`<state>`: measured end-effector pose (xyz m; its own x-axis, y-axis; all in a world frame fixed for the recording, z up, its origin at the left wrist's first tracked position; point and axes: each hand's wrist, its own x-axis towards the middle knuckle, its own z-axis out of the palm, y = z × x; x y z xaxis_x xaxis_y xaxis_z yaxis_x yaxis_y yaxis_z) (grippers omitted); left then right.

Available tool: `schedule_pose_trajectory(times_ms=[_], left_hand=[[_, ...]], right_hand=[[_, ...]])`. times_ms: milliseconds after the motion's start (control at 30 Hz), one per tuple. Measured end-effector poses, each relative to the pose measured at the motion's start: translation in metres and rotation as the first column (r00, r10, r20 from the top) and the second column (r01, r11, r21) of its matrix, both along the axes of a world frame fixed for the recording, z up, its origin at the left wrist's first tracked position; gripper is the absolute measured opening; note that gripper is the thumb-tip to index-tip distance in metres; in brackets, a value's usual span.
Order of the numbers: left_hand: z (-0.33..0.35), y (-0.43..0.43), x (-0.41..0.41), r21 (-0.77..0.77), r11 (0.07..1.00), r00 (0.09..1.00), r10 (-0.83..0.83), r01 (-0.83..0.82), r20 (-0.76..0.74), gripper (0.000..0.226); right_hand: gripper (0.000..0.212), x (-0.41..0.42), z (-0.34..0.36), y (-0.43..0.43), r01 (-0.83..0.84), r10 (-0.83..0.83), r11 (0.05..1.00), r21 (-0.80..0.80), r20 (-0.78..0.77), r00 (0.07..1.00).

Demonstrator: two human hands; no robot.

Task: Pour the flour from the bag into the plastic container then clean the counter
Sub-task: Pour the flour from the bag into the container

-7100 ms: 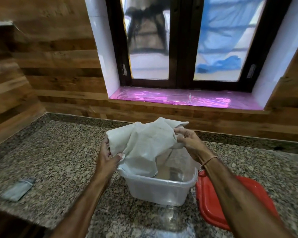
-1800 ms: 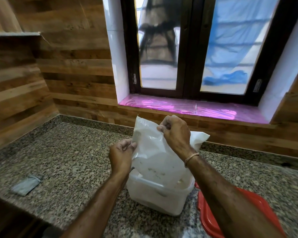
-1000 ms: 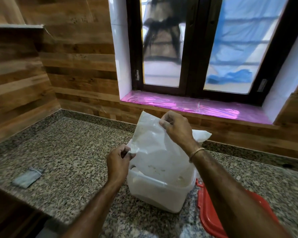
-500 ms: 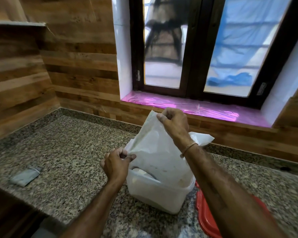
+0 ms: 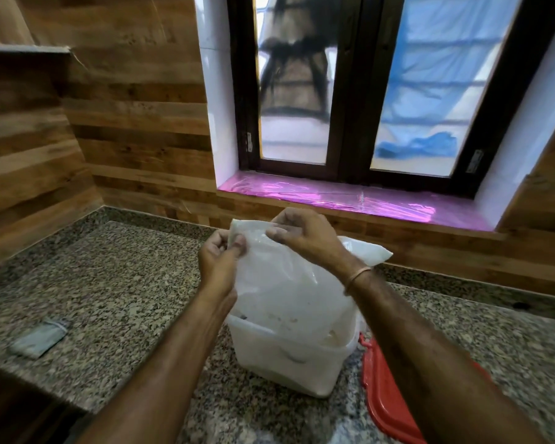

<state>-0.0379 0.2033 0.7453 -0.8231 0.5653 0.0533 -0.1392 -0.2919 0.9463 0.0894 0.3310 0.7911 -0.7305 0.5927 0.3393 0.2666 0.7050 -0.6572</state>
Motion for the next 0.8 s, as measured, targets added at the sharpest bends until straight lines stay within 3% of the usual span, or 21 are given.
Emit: schedule_pose_trajectory(times_ms=[100,200,267,333,367,400,433,467,500,533,567,633,700,800], left_hand=[[-0.008,-0.006,-0.010,0.063,0.998,0.989,-0.021,0.012,0.149,0.028],[-0.020,-0.010,-0.012,0.021,0.999,0.982,0.028,-0.033,0.185,0.029],[-0.022,-0.011,-0.011,-0.043,0.997,0.994,0.072,-0.068,0.084,0.022],[-0.018,-0.011,-0.008,-0.149,0.978,0.966,0.108,-0.146,-0.235,0.034],[-0.013,-0.010,-0.008,-0.226,0.947,0.865,0.092,-0.230,-0.493,0.048],[-0.010,-0.006,-0.009,-0.277,0.900,0.676,0.027,-0.337,-0.736,0.058],[-0.004,-0.002,-0.006,-0.312,0.857,0.491,-0.080,-0.411,-0.868,0.058],[0.002,0.002,-0.003,-0.333,0.834,0.383,-0.161,-0.440,-0.910,0.047],[0.006,0.006,0.000,-0.353,0.832,0.377,-0.190,-0.428,-0.907,0.028],[0.009,0.007,0.002,-0.382,0.837,0.441,-0.194,-0.392,-0.876,0.013],[0.009,0.007,0.000,-0.398,0.846,0.526,-0.171,-0.355,-0.833,0.016],[0.004,0.003,-0.008,-0.393,0.872,0.658,-0.115,-0.292,-0.744,0.018],[-0.001,-0.007,-0.017,-0.383,0.890,0.733,-0.087,-0.246,-0.674,0.017],[-0.009,-0.017,-0.026,-0.356,0.906,0.776,-0.051,-0.228,-0.628,0.018]], right_hand=[[0.047,0.034,0.001,0.021,0.029,-0.046,0.998,0.064,0.276,0.960],[0.017,0.050,-0.010,0.041,0.124,-0.158,0.982,0.141,0.269,0.950],[0.035,0.052,-0.016,0.046,0.151,-0.202,0.966,0.209,0.251,0.947],[0.042,0.051,-0.017,0.045,0.145,-0.212,0.947,0.287,0.216,0.953],[0.041,0.049,-0.015,0.044,0.139,-0.212,0.933,0.333,0.193,0.958],[0.038,0.045,-0.012,0.041,0.139,-0.212,0.917,0.375,0.161,0.964],[0.033,0.040,-0.008,0.038,0.132,-0.207,0.905,0.403,0.149,0.967],[0.026,0.035,-0.003,0.035,0.114,-0.195,0.896,0.429,0.151,0.969],[0.019,0.030,0.002,0.030,0.092,-0.179,0.890,0.446,0.156,0.972],[0.012,0.027,0.007,0.027,0.072,-0.159,0.890,0.451,0.157,0.975],[0.007,0.027,0.013,0.025,0.051,-0.138,0.893,0.447,0.163,0.977],[0.023,0.034,0.020,0.033,0.076,-0.154,0.914,0.398,0.170,0.973],[0.033,0.050,0.024,0.049,0.144,-0.209,0.929,0.341,0.163,0.964],[0.029,0.069,0.017,0.072,0.171,-0.216,0.955,0.242,0.170,0.961]])
